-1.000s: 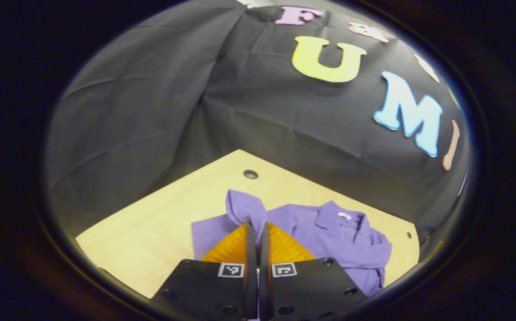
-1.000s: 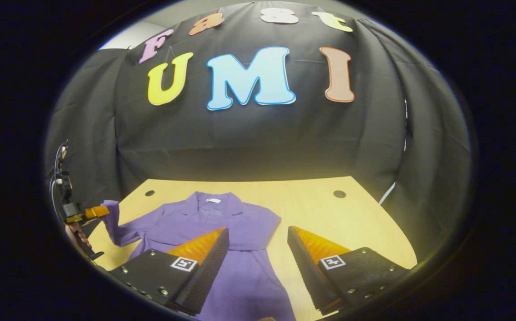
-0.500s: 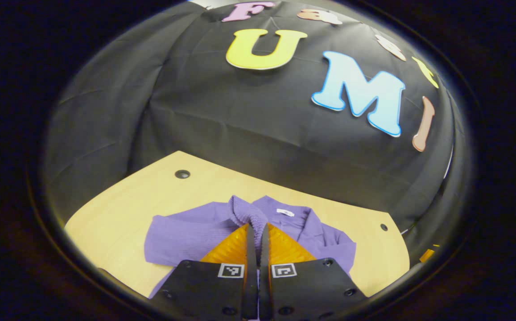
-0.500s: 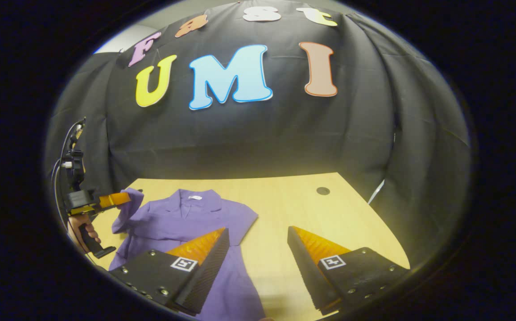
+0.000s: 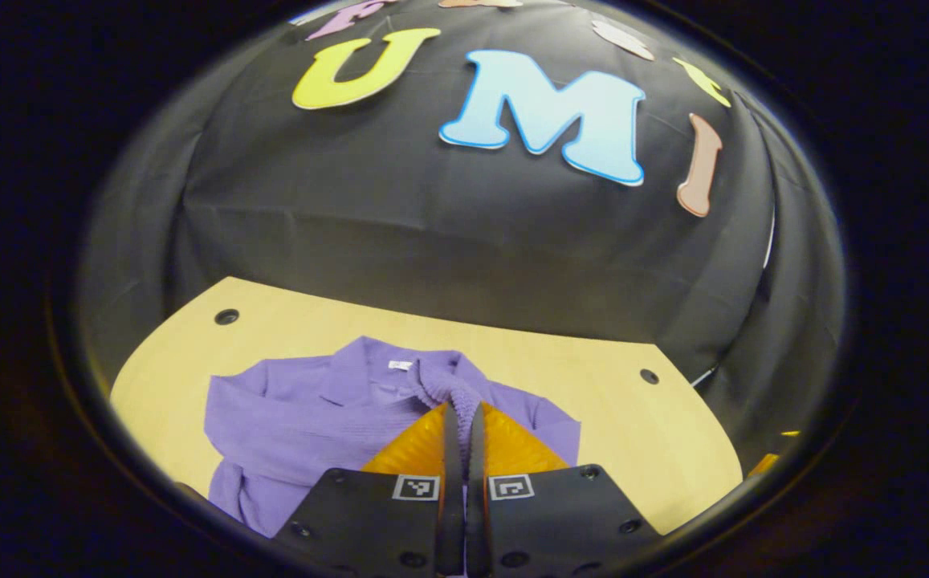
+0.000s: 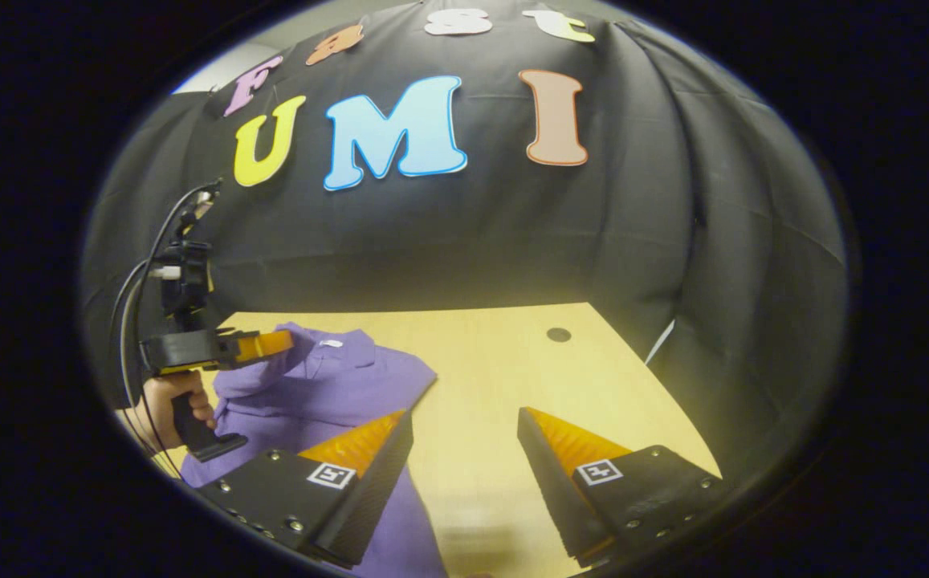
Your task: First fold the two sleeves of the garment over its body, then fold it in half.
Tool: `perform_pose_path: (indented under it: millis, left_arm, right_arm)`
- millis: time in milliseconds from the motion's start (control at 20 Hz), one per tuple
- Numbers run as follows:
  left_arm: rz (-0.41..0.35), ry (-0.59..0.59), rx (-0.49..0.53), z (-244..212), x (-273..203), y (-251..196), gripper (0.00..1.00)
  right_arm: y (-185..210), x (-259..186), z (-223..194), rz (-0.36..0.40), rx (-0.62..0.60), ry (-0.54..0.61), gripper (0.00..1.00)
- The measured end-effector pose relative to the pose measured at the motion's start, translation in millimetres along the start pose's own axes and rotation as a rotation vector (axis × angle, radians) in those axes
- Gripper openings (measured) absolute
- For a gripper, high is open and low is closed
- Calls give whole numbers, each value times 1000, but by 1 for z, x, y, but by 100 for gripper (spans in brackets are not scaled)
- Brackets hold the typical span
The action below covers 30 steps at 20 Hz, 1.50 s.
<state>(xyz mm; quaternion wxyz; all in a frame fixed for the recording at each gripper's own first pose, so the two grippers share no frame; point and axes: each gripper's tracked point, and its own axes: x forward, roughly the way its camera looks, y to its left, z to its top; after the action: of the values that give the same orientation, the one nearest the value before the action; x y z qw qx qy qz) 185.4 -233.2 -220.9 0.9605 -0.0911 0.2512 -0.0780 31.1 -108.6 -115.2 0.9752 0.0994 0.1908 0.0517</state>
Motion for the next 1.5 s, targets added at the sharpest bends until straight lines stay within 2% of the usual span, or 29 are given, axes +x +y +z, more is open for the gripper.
perform_pose_path:
  millis: [250, 600, 650, 700, 750, 800, 1000, 1150, 1200, 1250, 1400, 1500]
  left_arm:
    - [-49, 47, 52, -25, 31, -43, 8]
    - [-6, 102, 105, -52, 46, -51, 9]
    - [-13, 107, 124, -53, 45, -54, 11]
    - [-25, 114, 140, -56, 43, -58, 18]
    - [-54, 120, 151, -58, 41, -65, 13]
    - [-66, 119, 163, -58, 38, -69, 31]
    - [-126, 97, 196, -53, 21, -85, 86]
    - [-139, 76, 162, -45, -2, -78, 87]
    - [-136, 72, 145, -42, -12, -74, 98]
    - [-127, 63, 132, -39, -21, -65, 99]
    - [-107, 47, 106, -36, -54, -36, 95]
    - [-89, 40, 104, -39, -77, -12, 96]
  right_arm:
    - [-11, -10, -14, -10, 13, 22, 85]
    - [-23, -24, -23, -9, 12, 27, 84]
    - [-24, -25, -24, -8, 11, 26, 84]
    - [-24, -25, -26, -9, 9, 27, 85]
    - [-23, -26, -27, -11, 8, 30, 85]
    - [-22, -26, -28, -10, 9, 30, 85]
    - [-8, -30, -27, -7, 6, 27, 85]
    - [8, -33, -29, 6, -7, 29, 85]
    - [15, -35, -30, 9, -13, 30, 85]
    - [20, -37, -31, 11, -19, 27, 85]
    - [36, -43, -40, 11, -33, 26, 85]
    - [48, -49, -50, 13, -34, 33, 85]
